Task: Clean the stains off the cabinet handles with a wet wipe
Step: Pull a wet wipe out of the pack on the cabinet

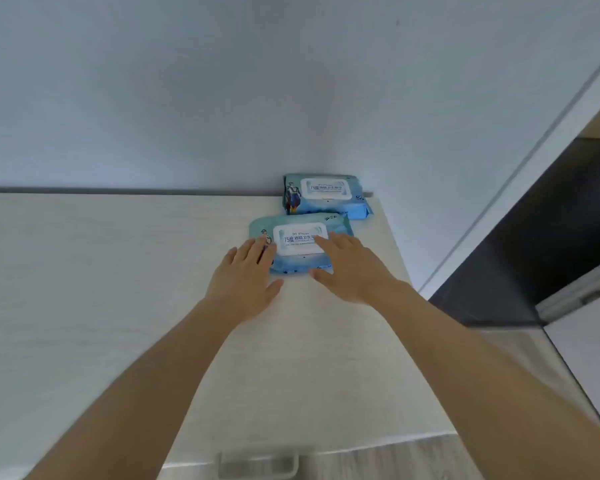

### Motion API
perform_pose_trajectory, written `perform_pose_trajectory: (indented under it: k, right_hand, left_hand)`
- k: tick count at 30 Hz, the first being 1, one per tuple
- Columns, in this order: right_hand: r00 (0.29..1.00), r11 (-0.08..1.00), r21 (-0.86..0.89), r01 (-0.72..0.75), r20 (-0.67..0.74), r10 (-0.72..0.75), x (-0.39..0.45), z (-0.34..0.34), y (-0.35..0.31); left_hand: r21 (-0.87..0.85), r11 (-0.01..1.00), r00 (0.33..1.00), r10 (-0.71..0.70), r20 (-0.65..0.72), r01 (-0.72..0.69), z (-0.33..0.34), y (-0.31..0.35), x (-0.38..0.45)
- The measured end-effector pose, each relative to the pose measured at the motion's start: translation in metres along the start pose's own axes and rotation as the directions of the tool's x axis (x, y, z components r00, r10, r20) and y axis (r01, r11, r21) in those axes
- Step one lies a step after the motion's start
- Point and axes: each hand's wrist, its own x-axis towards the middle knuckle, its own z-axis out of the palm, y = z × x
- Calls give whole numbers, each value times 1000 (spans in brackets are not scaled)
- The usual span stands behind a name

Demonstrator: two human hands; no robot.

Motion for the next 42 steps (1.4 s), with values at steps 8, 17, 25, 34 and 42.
perform_pose_trajectory:
  k: [8, 17, 25, 34, 42]
  right_hand:
    - [1000, 995, -97, 7, -18, -8, 8, 26, 3]
    - [974, 987, -83, 136, -171, -149, -29, 51, -14]
    - [904, 952, -129, 277, -301, -304, -26, 66, -12]
    - [816, 912, -122, 391, -412, -405, -20, 77, -19]
    - [793, 914, -74, 399, -472, -385, -21, 76, -22]
  left_hand:
    - [-3, 999, 998, 46, -46, -46, 21, -6, 2]
    - [-37, 987, 866, 121, -485, -159, 34, -23, -49]
    - [-278, 936, 954, 141, -264, -215, 48, -20, -48]
    - [-290, 948, 972, 64, -228, -130, 58, -16, -50]
    - [-305, 945, 970, 44, -239, -118, 59, -15, -48]
